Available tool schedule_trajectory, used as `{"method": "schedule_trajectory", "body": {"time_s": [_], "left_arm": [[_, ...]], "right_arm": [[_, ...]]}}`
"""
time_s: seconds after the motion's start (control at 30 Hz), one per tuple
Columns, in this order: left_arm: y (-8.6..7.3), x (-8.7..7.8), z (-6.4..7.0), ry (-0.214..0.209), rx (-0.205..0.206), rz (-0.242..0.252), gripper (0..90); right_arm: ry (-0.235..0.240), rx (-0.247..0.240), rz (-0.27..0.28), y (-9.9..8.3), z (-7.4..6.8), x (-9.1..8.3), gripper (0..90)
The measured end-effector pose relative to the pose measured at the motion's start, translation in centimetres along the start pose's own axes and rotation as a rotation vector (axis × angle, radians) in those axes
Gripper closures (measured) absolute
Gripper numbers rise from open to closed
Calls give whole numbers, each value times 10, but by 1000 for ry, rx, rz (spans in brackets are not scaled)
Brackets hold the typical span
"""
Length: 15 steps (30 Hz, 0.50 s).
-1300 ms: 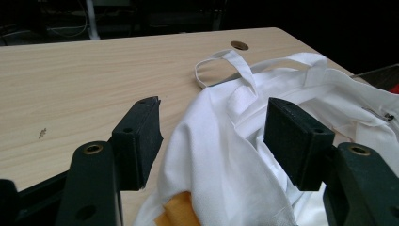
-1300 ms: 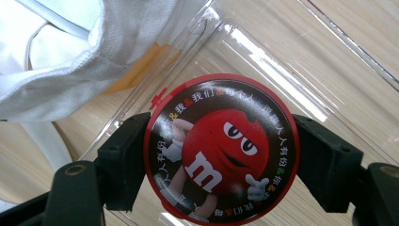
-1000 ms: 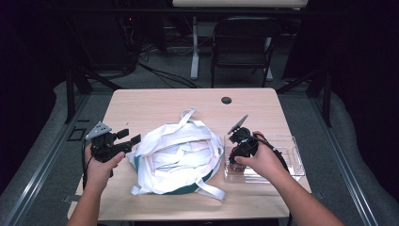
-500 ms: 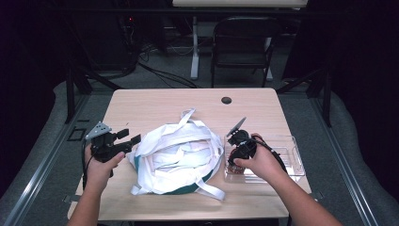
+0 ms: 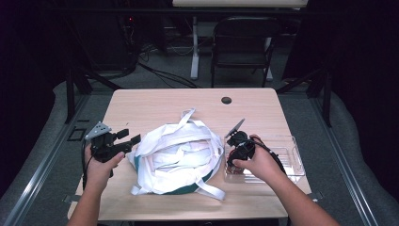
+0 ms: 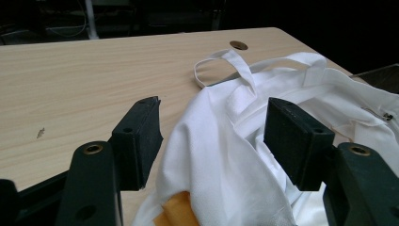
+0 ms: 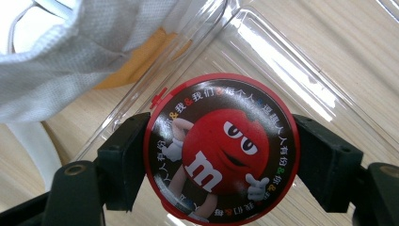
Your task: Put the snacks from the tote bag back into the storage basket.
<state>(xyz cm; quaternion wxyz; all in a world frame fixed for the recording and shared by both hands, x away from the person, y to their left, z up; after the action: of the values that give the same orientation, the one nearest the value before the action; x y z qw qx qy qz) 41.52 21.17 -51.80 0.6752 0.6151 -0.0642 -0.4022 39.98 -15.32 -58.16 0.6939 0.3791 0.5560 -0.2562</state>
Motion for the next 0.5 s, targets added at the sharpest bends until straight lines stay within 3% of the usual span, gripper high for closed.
{"method": "schedule_trajectory", "body": {"time_s": [0.23,0.27,0.5], "left_arm": [[0,0,0,0,1,0,369],[0,-1,0,0,0,0,369],[1,-1,0,1,-1,4,369]], "right_arm": [[-12,-11,-23,-1,1,2,251],[-11,10,1,0,-1,4,251],[-2,6,-12,0,2,2,252]]}}
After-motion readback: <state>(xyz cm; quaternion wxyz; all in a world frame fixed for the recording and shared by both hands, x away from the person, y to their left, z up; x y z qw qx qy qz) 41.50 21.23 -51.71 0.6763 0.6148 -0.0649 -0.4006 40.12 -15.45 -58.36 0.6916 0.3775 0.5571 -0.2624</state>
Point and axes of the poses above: each handheld gripper's, and its own axes: x roughly forward along the jaws, y roughly out of its top, z roughly to its right, the point moved 9 cm from there along x, roughly forward along the jaws, and after that the axes turned 4 degrees about -y, right-handed, at the moved point
